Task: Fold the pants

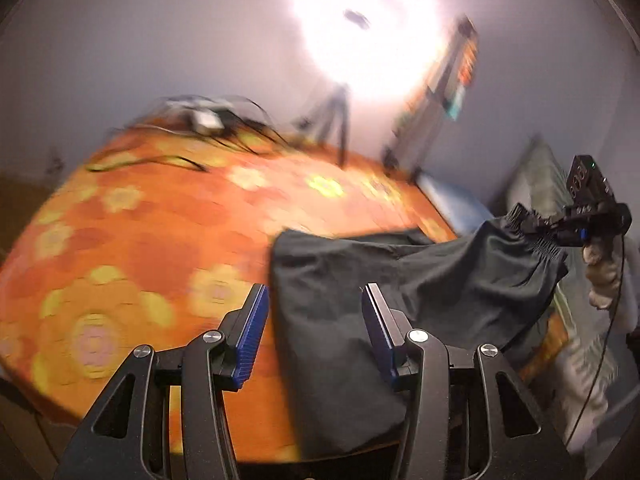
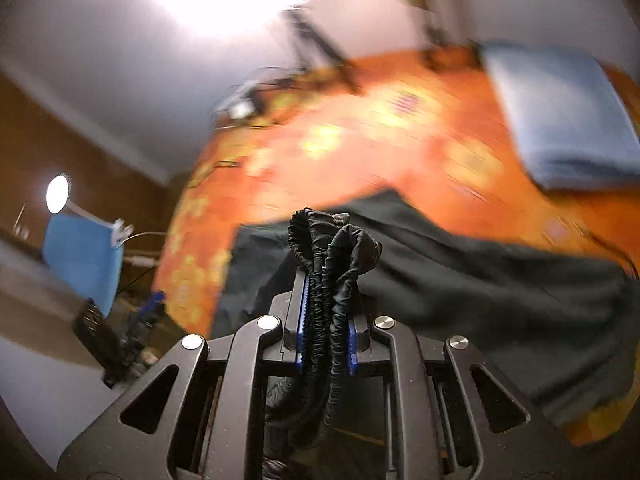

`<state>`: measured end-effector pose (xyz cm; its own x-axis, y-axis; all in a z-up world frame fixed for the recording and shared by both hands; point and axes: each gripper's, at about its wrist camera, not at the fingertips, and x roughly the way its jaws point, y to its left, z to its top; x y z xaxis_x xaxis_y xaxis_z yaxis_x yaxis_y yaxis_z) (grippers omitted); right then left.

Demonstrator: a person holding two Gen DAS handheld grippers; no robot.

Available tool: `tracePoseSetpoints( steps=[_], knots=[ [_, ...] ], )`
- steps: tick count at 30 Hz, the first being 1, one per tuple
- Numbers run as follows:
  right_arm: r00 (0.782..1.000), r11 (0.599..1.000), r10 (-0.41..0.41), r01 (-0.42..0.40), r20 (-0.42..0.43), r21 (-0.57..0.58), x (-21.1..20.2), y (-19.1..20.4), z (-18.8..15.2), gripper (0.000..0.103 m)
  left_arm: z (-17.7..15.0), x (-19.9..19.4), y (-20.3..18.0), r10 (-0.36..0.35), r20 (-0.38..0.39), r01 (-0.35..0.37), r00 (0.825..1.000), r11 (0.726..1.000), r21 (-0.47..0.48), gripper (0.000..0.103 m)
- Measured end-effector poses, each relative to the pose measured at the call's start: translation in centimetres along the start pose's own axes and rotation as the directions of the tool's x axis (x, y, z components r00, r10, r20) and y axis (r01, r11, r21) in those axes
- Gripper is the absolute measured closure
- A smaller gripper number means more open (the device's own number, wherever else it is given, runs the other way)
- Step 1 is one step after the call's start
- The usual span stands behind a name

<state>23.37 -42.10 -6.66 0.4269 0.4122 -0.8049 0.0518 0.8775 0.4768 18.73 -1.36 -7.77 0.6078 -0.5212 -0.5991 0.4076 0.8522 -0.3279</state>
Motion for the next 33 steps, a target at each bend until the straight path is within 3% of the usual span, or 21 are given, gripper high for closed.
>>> tracePoseSetpoints(
  steps=[5,8,13,18,20,25,27,33],
  knots=[
    [0.999,0.990,-0.026,0.029,-0.021,0.140,1.2,-10.1,-3.9,0.087,-1.1,5.3,-5.0,-0.026,-0.136,0.043,0.990,0.991,0.124,0.056],
    [1.000,0.988,-0.008,0.012,-0.025,0.157,2.2,-12.8,-5.1,0.087,-2.1,7.1,-6.9,-0.007,-0.188,0.043,0.982,0.981,0.188,0.056],
    [1.000,0.994,0.012,-0.011,-0.006,0.105,1.9,-13.1,-5.6,0.087,-3.9,9.0,-7.1,0.044,-0.248,0.009,0.968,0.978,0.209,0.056],
    [0.998,1.000,0.015,-0.015,0.058,-0.005,0.0,-12.6,-4.7,0.086,-4.1,9.1,-7.4,0.066,-0.227,-0.014,0.972,0.974,0.225,0.056],
    [0.998,1.000,0.016,-0.016,0.053,0.006,0.2,-13.0,-4.4,0.083,-4.0,9.3,-7.6,0.079,-0.224,-0.025,0.971,0.972,0.233,0.056],
    [0.994,0.988,0.111,-0.110,-0.003,0.104,1.4,-15.2,-5.5,0.045,-4.1,9.4,-7.6,0.082,-0.217,-0.032,0.973,0.974,0.224,0.056],
    [0.991,0.983,0.137,-0.136,0.001,0.124,1.6,-16.0,-6.0,0.045,-4.1,9.4,-7.6,0.081,-0.217,-0.032,0.973,0.975,0.220,0.056],
    [0.998,0.992,0.064,-0.066,0.021,0.104,2.2,-16.3,-7.3,0.045,-4.2,9.5,-7.8,0.090,-0.207,-0.040,0.974,0.972,0.232,0.056]
  ],
)
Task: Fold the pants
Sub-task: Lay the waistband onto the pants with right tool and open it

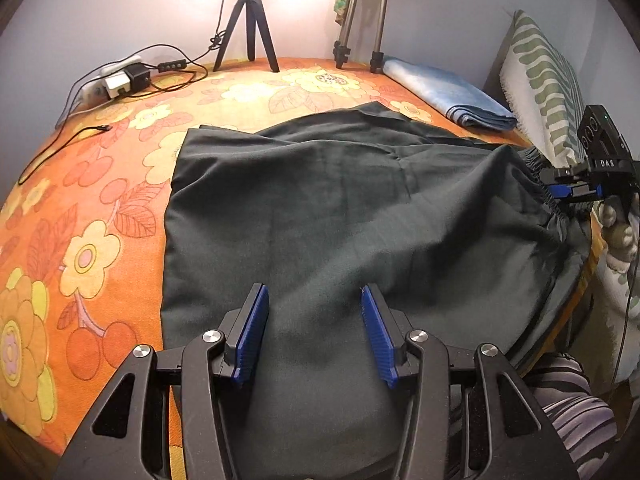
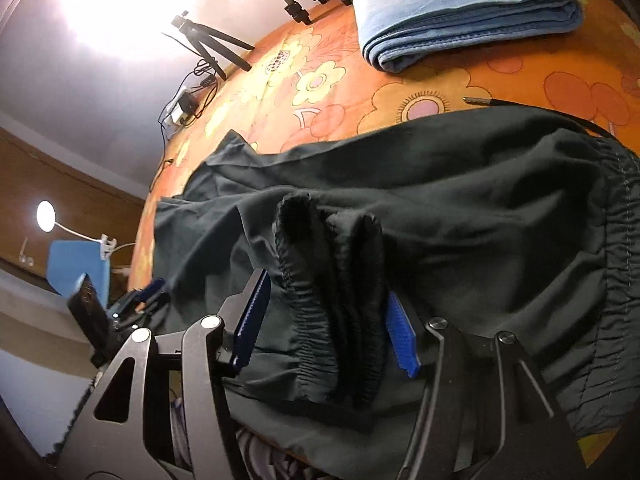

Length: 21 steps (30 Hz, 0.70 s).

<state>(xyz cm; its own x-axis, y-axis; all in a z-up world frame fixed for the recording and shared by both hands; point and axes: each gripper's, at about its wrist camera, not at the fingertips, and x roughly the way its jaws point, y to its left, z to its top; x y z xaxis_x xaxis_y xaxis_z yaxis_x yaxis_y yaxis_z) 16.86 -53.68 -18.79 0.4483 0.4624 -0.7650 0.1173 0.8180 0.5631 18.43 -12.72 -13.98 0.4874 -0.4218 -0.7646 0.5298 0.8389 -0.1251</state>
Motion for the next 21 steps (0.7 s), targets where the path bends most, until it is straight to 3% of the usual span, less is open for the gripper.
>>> tracePoseSetpoints(
  steps=[3,4,6,8,12,17,21],
  knots=[
    [0.999,0.999,-0.034,0.035,0.007,-0.041,0.6,1.2,-0.7,0.048,-0.1,0.0,-0.1,0.004,0.004,-0.005,1.000,1.000,0.007,0.056],
    [0.998,0.996,-0.062,0.062,0.011,-0.064,0.8,1.8,-0.9,0.064,0.0,0.0,-0.1,0.006,0.004,-0.006,1.000,1.000,0.008,0.056],
    [0.995,0.991,-0.100,0.099,-0.003,-0.091,1.0,2.7,-1.0,0.084,0.1,-0.1,-0.1,0.004,-0.001,-0.004,1.000,1.000,0.002,0.056],
    [0.993,0.988,-0.117,0.116,-0.005,-0.101,0.5,3.5,-0.9,0.085,0.3,-0.4,0.2,-0.005,-0.003,0.005,1.000,1.000,-0.016,0.056],
    [0.986,0.973,-0.167,0.165,0.003,-0.160,-1.7,4.2,-0.6,0.087,1.6,-2.7,1.3,0.008,0.074,-0.005,0.997,0.999,-0.049,0.056],
    [0.959,0.954,-0.282,0.282,0.019,-0.105,-5.1,0.7,0.8,0.087,2.9,-4.2,2.3,0.019,0.111,-0.012,0.994,0.998,-0.064,0.056],
    [0.963,0.960,-0.270,0.271,0.016,-0.066,-5.7,-1.9,1.1,0.087,3.0,-3.2,1.4,0.013,0.091,-0.011,0.996,0.999,-0.030,0.056]
  ],
)
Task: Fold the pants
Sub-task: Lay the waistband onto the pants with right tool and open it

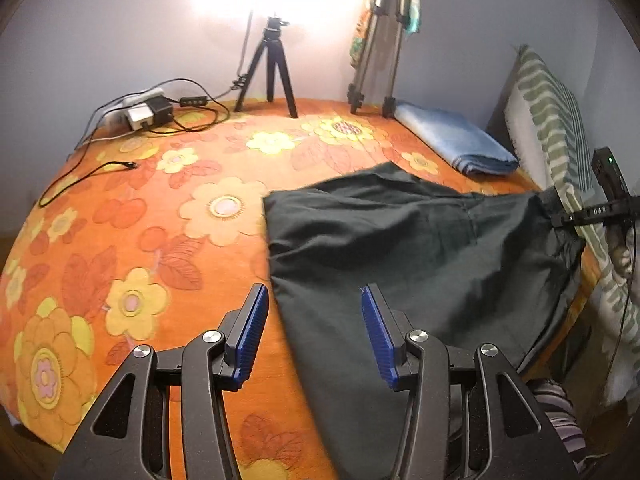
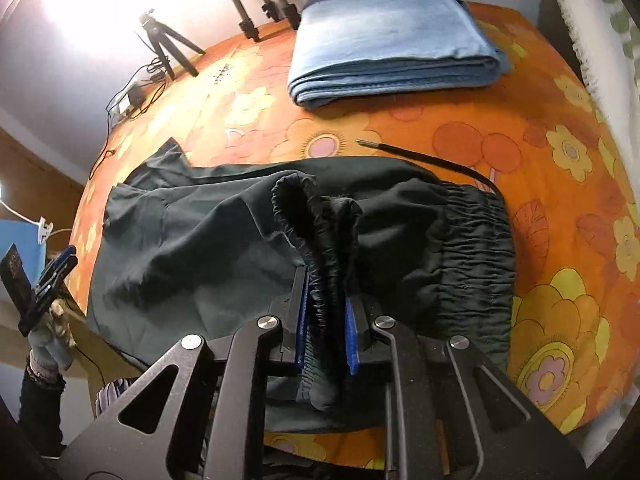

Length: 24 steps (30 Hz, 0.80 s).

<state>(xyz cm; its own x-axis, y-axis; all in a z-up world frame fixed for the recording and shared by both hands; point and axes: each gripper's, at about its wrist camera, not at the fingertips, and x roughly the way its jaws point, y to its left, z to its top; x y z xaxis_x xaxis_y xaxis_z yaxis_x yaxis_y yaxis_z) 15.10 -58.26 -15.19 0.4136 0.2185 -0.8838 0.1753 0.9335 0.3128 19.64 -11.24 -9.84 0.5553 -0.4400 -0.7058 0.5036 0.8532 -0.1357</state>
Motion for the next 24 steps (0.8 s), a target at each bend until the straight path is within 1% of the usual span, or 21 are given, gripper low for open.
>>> tracePoseSetpoints(
  steps=[1,4,7,9,10,11,12,13,14,15,16,17,19,20,22,24],
  knots=[
    [1.000,1.000,0.004,-0.004,0.003,-0.002,0.2,-0.1,0.0,0.087,-0.1,0.3,-0.2,-0.003,-0.006,0.003,1.000,1.000,0.002,0.056],
    [0.999,0.998,-0.037,0.037,-0.004,-0.046,1.0,0.3,-0.1,0.087,-0.6,0.6,-1.0,-0.018,-0.020,0.018,1.000,1.000,0.016,0.056],
    [1.000,1.000,-0.016,0.015,-0.020,-0.024,1.0,-0.2,-0.1,0.087,-1.4,1.1,-1.8,-0.017,-0.045,0.020,0.999,0.998,0.051,0.056],
    [1.000,1.000,0.017,-0.017,-0.013,0.010,0.4,-1.0,0.0,0.086,-1.8,1.6,-2.1,-0.016,-0.064,0.020,0.998,0.998,0.062,0.056],
    [1.000,1.000,0.021,-0.021,-0.007,0.017,0.2,-1.2,0.1,0.086,-2.0,1.8,-2.2,-0.016,-0.071,0.021,0.997,0.998,0.064,0.056],
    [1.000,1.000,0.001,-0.001,-0.005,0.022,-0.1,-1.6,0.1,0.085,-2.2,2.1,-2.3,-0.019,-0.079,0.025,0.997,0.997,0.066,0.056],
    [1.000,0.999,-0.025,0.025,-0.010,0.026,-0.3,-1.9,0.2,0.083,-2.3,2.2,-2.4,-0.022,-0.081,0.028,0.996,0.997,0.068,0.056],
    [0.999,0.999,-0.038,0.038,-0.011,0.033,-0.6,-2.2,0.1,0.075,-2.4,2.2,-2.4,-0.024,-0.083,0.030,0.996,0.997,0.070,0.056],
    [0.999,0.998,-0.044,0.045,-0.012,0.053,-1.2,-2.9,0.0,0.070,-2.5,2.2,-2.6,-0.029,-0.084,0.035,0.996,0.997,0.072,0.056],
    [0.999,0.996,-0.044,0.044,-0.002,0.072,-1.8,-3.3,-0.1,0.057,-2.5,2.3,-2.7,-0.032,-0.085,0.038,0.996,0.996,0.075,0.056],
    [0.999,0.995,-0.041,0.039,0.019,0.090,-2.4,-3.7,-0.3,0.052,-2.6,2.4,-2.8,-0.035,-0.088,0.041,0.996,0.996,0.078,0.056],
    [0.999,0.994,-0.019,0.013,0.051,0.113,-3.5,-4.2,-0.8,0.051,-2.7,2.5,-2.9,-0.035,-0.091,0.043,0.995,0.996,0.082,0.056],
    [0.998,0.991,0.003,-0.012,0.067,0.133,-4.5,-4.5,-1.7,0.051,-2.8,2.6,-3.1,-0.034,-0.095,0.043,0.995,0.995,0.093,0.056],
    [0.998,0.991,0.001,-0.010,0.068,0.130,-4.7,-4.6,-2.0,0.051,-2.9,2.6,-3.2,-0.031,-0.095,0.040,0.995,0.994,0.100,0.056],
    [0.999,0.994,-0.010,0.004,0.052,0.113,-4.6,-4.4,-2.8,0.051,-3.1,2.6,-3.2,-0.021,-0.091,0.031,0.996,0.993,0.111,0.056],
    [1.000,0.995,-0.024,0.022,0.021,0.093,-3.4,-3.8,-3.9,0.051,-3.3,2.5,-2.9,-0.013,-0.093,0.024,0.996,0.994,0.111,0.056]
  ],
)
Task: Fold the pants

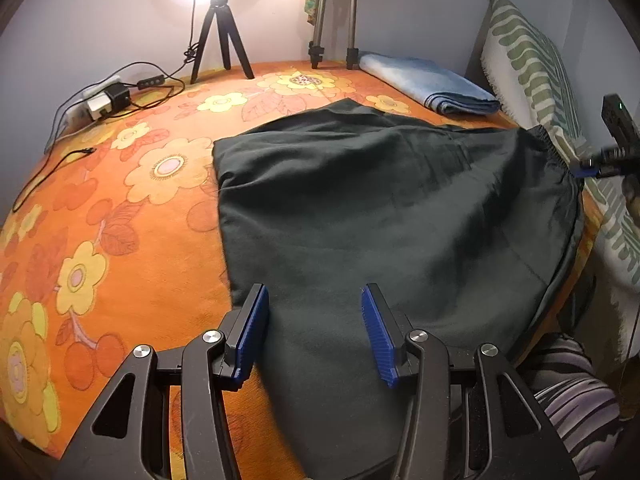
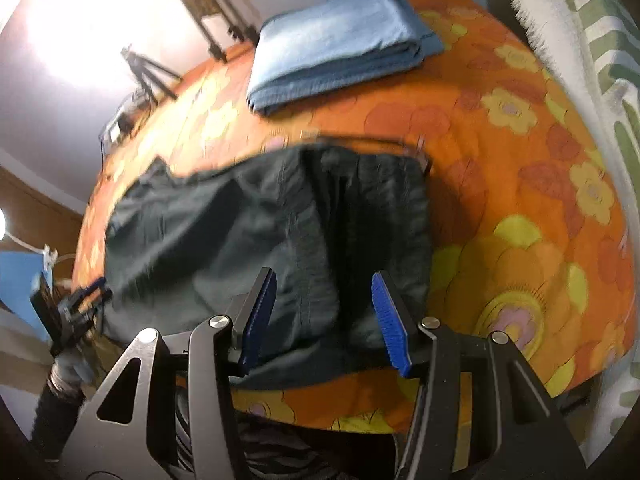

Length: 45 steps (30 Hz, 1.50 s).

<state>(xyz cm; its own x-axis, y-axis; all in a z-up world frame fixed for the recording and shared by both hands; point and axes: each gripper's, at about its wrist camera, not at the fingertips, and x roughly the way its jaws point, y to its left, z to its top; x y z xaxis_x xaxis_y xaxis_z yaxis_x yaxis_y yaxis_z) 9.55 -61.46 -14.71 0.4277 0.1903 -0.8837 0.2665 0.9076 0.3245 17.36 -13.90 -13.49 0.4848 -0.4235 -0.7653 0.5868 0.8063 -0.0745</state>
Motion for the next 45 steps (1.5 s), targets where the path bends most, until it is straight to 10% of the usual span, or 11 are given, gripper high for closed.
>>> tracePoseSetpoints(
  steps=[2,7,13,24,32,45],
  knots=[
    [0.990,0.989,-0.134,0.132,-0.034,-0.060,1.1,0.6,-1.1,0.060,-0.3,-0.7,0.6,0.009,0.013,-0.009,1.000,1.000,-0.018,0.056],
    [0.988,0.981,-0.149,0.154,0.049,-0.120,-1.9,2.8,-1.3,0.060,-1.6,-3.1,2.6,0.035,0.040,-0.032,0.999,0.996,-0.082,0.056],
    [0.991,0.947,0.017,0.027,0.135,-0.320,-4.1,12.1,1.6,0.059,-3.4,-3.9,2.7,-0.008,0.027,0.011,1.000,0.991,-0.133,0.056],
    [0.956,0.820,0.274,-0.288,-0.103,-0.495,8.1,32.1,8.8,0.059,-4.5,-3.6,3.3,-0.078,0.030,0.083,0.997,0.961,-0.263,0.056],
    [0.951,0.775,0.195,-0.300,-0.242,-0.556,18.8,40.4,10.0,0.059,-4.8,-3.6,3.6,-0.101,0.051,0.112,0.994,0.946,-0.305,0.056],
    [0.959,0.742,0.019,-0.202,-0.282,-0.639,24.2,43.4,9.2,0.059,-4.3,-3.0,2.8,-0.133,0.037,0.138,0.990,0.940,-0.311,0.069]
  ],
)
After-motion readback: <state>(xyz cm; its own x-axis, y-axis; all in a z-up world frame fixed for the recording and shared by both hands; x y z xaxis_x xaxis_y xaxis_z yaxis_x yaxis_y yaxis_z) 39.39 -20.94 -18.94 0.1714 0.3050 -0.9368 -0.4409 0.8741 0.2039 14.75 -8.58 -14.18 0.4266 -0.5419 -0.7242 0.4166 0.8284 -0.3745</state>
